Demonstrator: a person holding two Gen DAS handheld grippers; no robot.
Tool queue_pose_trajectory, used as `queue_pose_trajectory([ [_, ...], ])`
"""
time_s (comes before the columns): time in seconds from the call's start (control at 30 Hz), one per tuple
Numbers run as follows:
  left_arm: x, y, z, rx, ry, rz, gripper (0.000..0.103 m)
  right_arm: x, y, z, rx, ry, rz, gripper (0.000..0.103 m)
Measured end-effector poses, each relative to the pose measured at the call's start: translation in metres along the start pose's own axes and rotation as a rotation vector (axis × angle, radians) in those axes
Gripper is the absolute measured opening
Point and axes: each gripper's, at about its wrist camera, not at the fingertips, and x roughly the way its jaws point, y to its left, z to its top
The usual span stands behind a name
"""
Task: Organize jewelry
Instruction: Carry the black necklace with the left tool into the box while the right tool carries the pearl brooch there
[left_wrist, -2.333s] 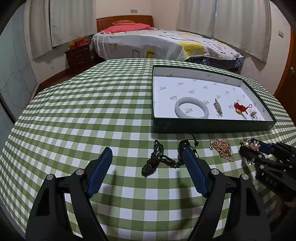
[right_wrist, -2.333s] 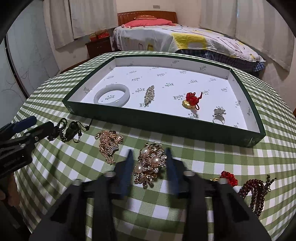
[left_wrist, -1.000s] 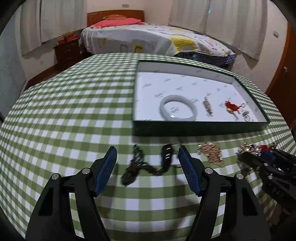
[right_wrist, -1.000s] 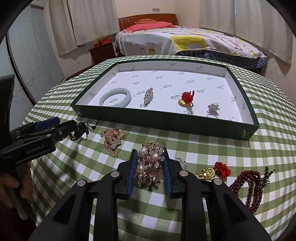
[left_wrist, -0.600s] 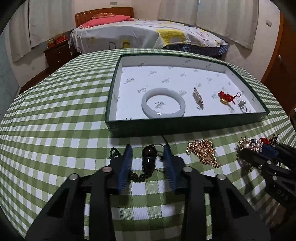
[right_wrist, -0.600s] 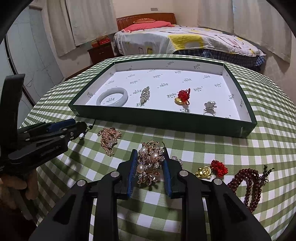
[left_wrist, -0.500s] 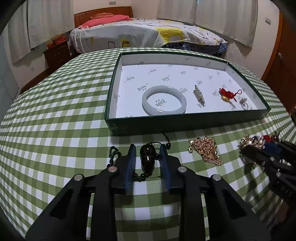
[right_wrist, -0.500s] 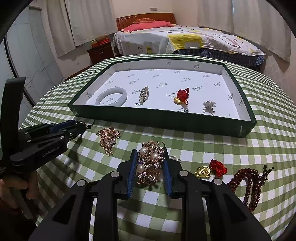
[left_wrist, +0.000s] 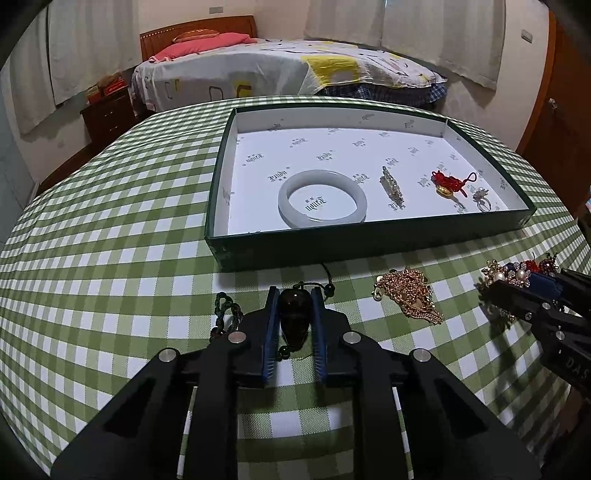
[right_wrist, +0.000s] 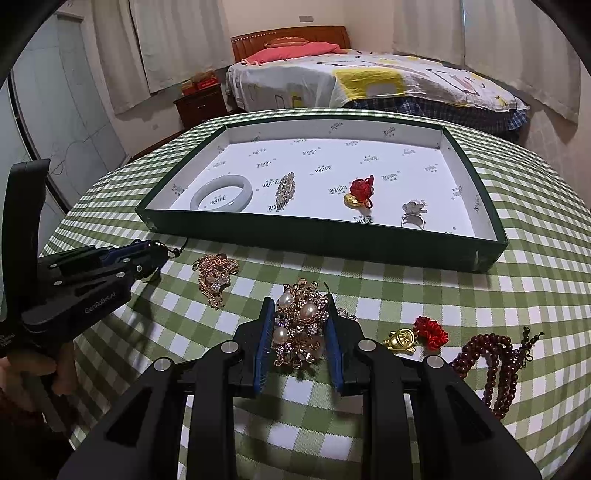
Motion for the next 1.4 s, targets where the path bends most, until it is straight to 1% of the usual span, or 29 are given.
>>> queue_pose_trajectory([
  [0.1, -0.001, 0.0, 0.0, -0.002, 0.0, -0.001, 0.017, -0.002, 0.0, 0.0, 0.0, -0.002, -0.001, 0.027],
  [0.17, -0.003, 0.001, -0.001, -0.016, -0.005, -0.027, 0.017, -0.003, 0.0, 0.0, -0.002, -0.004, -0.002, 0.027],
  [0.5, -0.019, 0.001, -0.006, -0.023, -0.026, -0.018, 0.017, -0.016, 0.003, 0.0, -0.006, -0.026, -0.007, 0.027],
  [1.1, -0.093, -0.007, -0.001, -0.029, -0.163, -0.037, 0.017, -0.063, 0.01, 0.004, -0.021, -0.119, -0.024, 0.027],
  [1.27, -0.111, -0.011, 0.007, -0.03, -0.21, -0.052, 0.017, -0.079, 0.009, 0.011, -0.021, -0.161, -0.03, 0.027],
  [1.4, -0.12, -0.013, 0.018, -0.037, -0.241, -0.077, 0.017, -0.089, 0.006, 0.022, -0.028, -0.198, -0.04, 0.027],
])
